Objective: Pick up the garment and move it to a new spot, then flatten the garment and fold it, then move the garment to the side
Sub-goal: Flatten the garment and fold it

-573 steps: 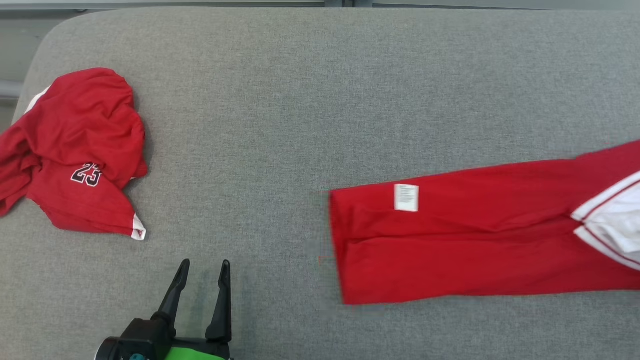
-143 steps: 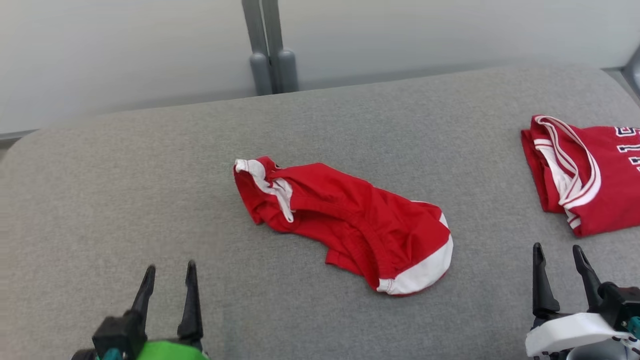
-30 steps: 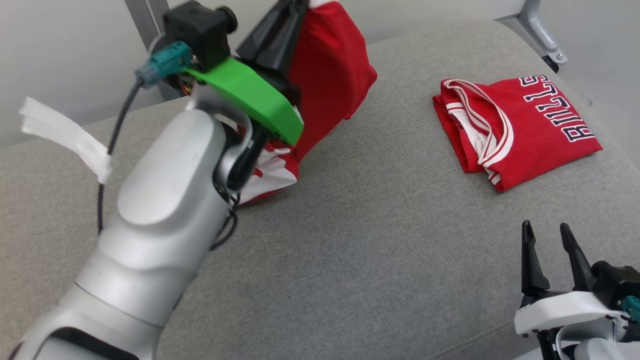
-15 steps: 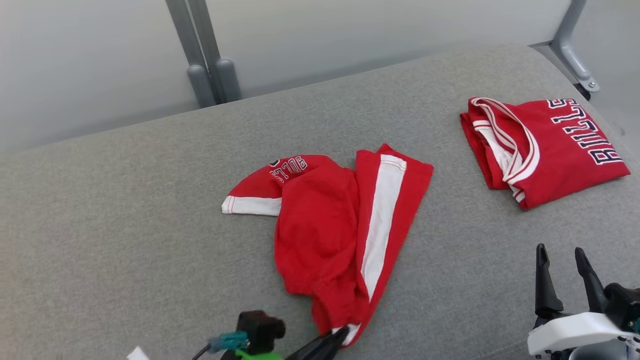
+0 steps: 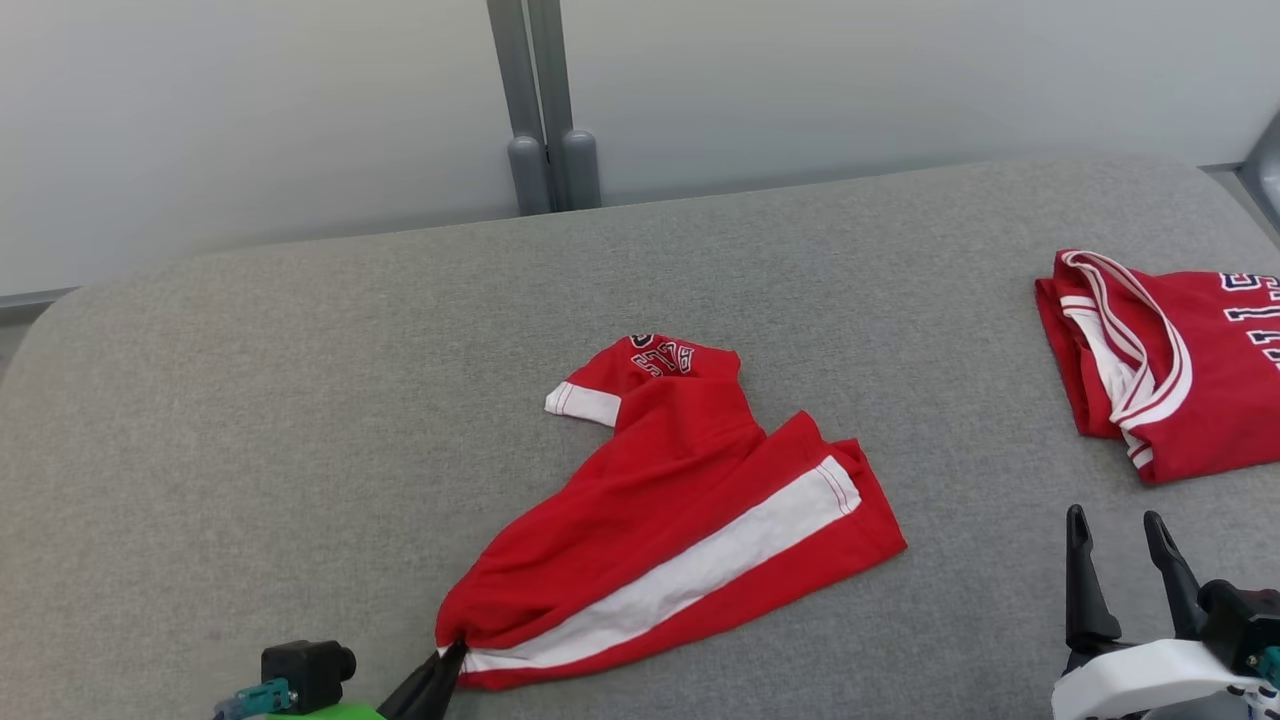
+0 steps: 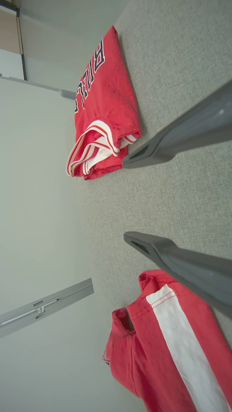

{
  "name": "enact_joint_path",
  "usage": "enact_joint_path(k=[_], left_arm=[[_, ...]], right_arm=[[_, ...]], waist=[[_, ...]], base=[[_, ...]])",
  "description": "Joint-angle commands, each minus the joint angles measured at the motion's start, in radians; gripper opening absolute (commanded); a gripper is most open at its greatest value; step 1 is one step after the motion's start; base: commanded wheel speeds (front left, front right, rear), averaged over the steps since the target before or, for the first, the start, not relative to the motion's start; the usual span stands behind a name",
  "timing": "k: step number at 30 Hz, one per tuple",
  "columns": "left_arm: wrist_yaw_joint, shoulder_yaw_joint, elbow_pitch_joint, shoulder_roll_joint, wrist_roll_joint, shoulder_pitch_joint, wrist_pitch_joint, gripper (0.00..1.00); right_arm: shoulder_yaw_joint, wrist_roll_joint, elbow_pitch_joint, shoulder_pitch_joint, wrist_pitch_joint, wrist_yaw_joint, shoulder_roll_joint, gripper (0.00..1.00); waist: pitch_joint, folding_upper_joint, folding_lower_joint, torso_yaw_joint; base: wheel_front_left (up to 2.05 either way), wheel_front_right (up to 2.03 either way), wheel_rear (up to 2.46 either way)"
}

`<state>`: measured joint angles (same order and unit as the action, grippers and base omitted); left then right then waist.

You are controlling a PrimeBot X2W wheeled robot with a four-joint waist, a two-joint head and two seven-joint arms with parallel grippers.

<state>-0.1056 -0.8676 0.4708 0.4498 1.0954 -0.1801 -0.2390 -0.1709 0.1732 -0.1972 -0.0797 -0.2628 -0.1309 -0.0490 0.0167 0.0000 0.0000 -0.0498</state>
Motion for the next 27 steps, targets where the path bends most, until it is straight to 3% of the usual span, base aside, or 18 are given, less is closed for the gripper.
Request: enact_joint_path(k=[1,2,3,6,10,13,16,20,27], left_arm=[[-0.002,0.013,0.005,-0.002,-0.002,-0.011,-0.011,0.11],[-0.003,0.022,0.005,-0.006,-0.012,-0.012,-0.014,0.9],[-0.002,0.026,0.004,-0.013,-0.027,-0.012,-0.019,1.0],[0.038,0.067,-0.015,-0.021,-0.1,-0.011,-0.027,1.0],[0.137,0.218,-0.132,-0.053,-0.296,0.073,-0.025,1.0],[0.207,0.364,-0.25,-0.098,-0.437,0.166,-0.026,1.0],[0.234,0.499,-0.346,-0.162,-0.548,0.269,-0.026,1.0],[0.215,0.645,-0.431,-0.253,-0.694,0.37,-0.026,1.0],[0.081,0.797,-0.45,-0.358,-0.856,0.437,-0.026,1.0]], right_arm=[[0.001,-0.003,-0.002,-0.015,-0.003,0.0,-0.003,1.0],[0.002,-0.004,-0.002,-0.017,-0.003,0.0,-0.003,1.0],[0.0,-0.004,0.0,-0.018,-0.003,0.0,-0.003,1.0],[-0.001,-0.009,0.006,-0.022,-0.003,0.0,-0.003,1.0],[-0.004,-0.032,0.031,-0.019,-0.003,0.0,-0.003,1.0],[-0.008,-0.048,0.056,-0.028,-0.003,0.0,-0.002,1.0],[-0.015,-0.055,0.074,-0.038,-0.003,0.0,-0.003,1.0],[-0.013,-0.075,0.093,-0.043,-0.003,0.0,-0.003,1.0],[0.013,-0.096,0.103,-0.046,-0.003,0.0,-0.002,1.0]], waist=[[-0.008,0.0,0.0,0.02],[-0.007,0.0,0.0,0.024],[-0.007,0.0,0.0,0.03],[-0.006,0.0,0.0,0.04],[-0.009,0.0,0.0,0.051],[-0.018,0.0,0.0,0.066],[-0.028,0.0,0.0,0.086],[-0.038,0.0,0.0,0.12],[-0.039,0.0,0.0,0.166]], base=[[0.0,0.0,0.0],[0.0,0.0,0.0],[0.0,0.0,0.0],[0.0,0.0,0.0],[0.0,0.0,0.0],[0.0,0.0,0.0],[0.0,0.0,0.0],[0.0,0.0,0.0],[0.0,0.0,0.0]])
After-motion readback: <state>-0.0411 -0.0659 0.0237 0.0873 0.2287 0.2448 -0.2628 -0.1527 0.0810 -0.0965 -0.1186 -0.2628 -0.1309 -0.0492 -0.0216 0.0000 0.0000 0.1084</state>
